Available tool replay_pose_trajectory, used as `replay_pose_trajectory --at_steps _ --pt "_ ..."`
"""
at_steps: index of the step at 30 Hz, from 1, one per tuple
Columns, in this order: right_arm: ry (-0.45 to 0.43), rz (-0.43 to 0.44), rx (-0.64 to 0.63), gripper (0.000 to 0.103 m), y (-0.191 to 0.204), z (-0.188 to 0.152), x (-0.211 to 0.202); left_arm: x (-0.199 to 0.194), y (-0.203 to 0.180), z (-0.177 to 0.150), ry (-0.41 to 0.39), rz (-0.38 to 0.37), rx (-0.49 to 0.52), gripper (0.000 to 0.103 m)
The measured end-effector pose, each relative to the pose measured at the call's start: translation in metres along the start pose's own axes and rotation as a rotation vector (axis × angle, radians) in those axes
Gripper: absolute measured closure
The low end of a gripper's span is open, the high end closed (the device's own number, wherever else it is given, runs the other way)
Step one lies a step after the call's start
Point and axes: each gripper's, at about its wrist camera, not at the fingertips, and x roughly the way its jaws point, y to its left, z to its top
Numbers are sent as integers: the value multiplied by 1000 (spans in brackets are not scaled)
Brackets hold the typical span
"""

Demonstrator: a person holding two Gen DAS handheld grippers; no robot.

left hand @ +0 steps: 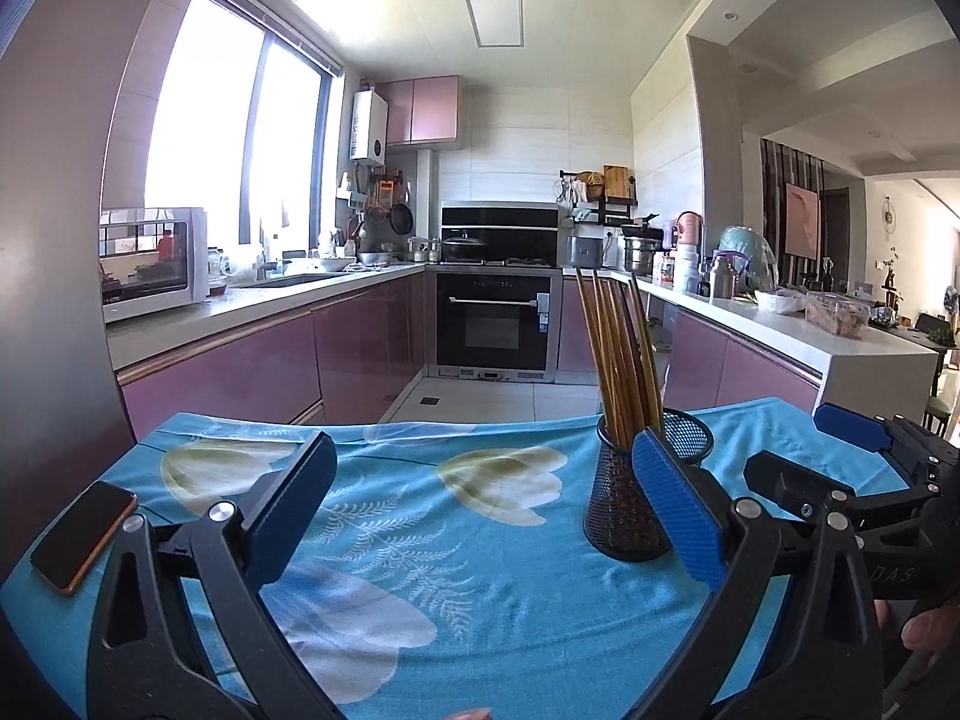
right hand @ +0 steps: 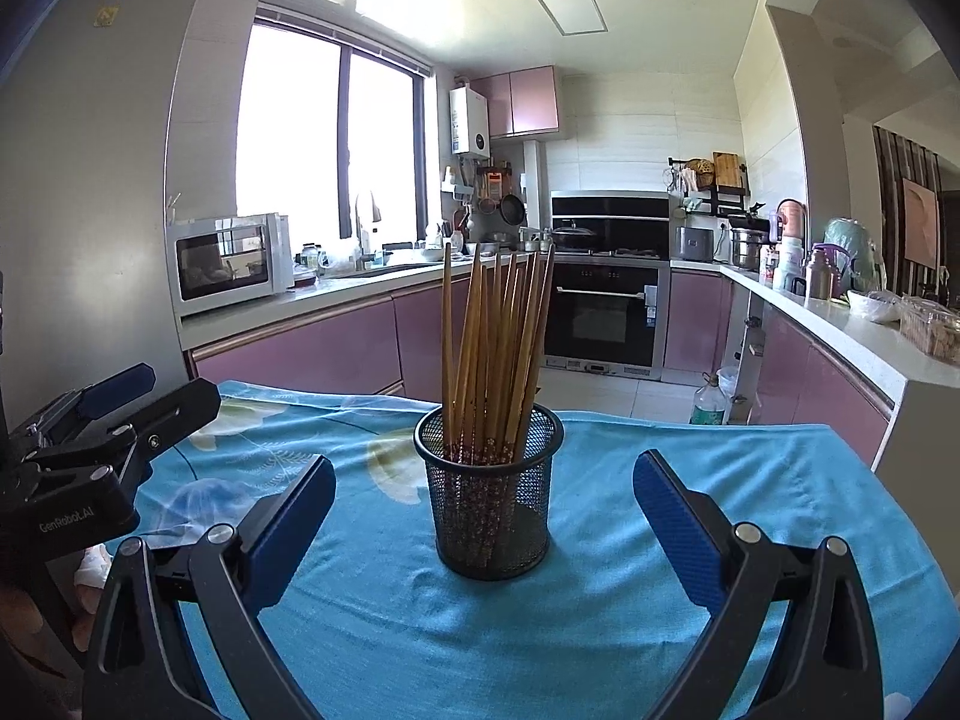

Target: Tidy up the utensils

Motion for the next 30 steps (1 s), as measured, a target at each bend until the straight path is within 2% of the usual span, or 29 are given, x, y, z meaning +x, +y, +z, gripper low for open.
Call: replay_pose_trajectory --at_steps 7,30 --pt "-32 -17 2 7 1 1 -8 -4 4 -3 -7 4 -14 6" --pt "-54 -25 3 7 5 -1 -10 -9 6 -8 0 15 -26 6"
